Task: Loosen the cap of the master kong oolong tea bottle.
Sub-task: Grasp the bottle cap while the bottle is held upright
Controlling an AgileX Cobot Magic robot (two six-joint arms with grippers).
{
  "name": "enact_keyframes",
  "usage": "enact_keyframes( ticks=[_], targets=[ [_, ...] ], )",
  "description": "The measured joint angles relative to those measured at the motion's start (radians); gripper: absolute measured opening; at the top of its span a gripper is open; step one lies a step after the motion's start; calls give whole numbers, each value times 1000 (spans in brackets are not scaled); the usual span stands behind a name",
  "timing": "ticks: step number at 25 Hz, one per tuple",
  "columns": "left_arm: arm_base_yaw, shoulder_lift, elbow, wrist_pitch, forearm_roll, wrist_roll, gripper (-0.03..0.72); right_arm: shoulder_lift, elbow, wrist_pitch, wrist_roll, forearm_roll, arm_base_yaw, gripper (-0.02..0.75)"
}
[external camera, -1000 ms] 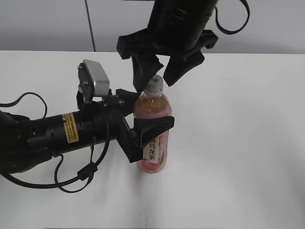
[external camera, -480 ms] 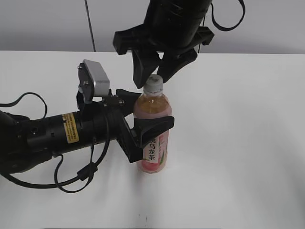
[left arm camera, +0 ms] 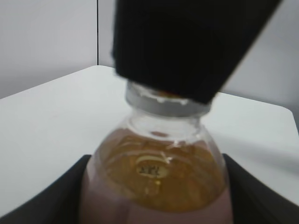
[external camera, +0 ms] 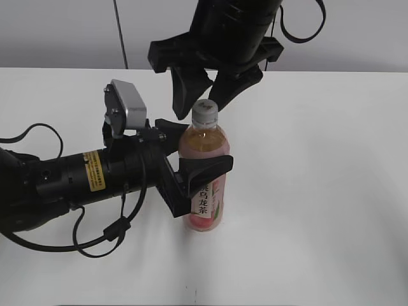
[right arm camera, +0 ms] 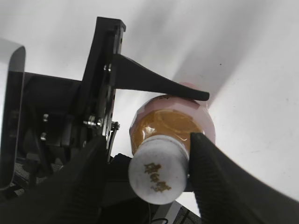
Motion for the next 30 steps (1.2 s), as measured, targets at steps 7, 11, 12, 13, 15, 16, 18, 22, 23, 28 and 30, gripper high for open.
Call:
enact_keyframes(
  ticks=[7,11,12,13,15,16,18,22,23,28,30],
  targets=[
    [0,0,0,0,0,0,464,-15,17,0,-8,-2,0,424],
    [0,0,0,1,0,0,464,-29,24,0,-8,-5,0,424],
    [0,0,0,1,1,0,464,-30,24,0,-9,-5,0,421],
    [0,0,0,1,1,0,464,-30,25,0,-9,-5,0,413],
    [0,0,0,1,1,0,464,-30,26,0,-11,-7,0,389],
    [0,0,0,1,1,0,464,-30,26,0,-11,-9,0,377],
    [0,0,0,1,1,0,464,-30,26,0,-11,-8,0,367],
    [0,0,0,1,1,0,464,-30,26,0,-12,-7,0,363],
    [0,0,0,1,1,0,464,-30,26,0,-12,-7,0,361],
    [0,0,0,1,1,0,464,-30,27,1,-45,-16,0,269],
    [0,0,0,1,1,0,464,-30,27,1,-61,-16,0,269]
  ],
)
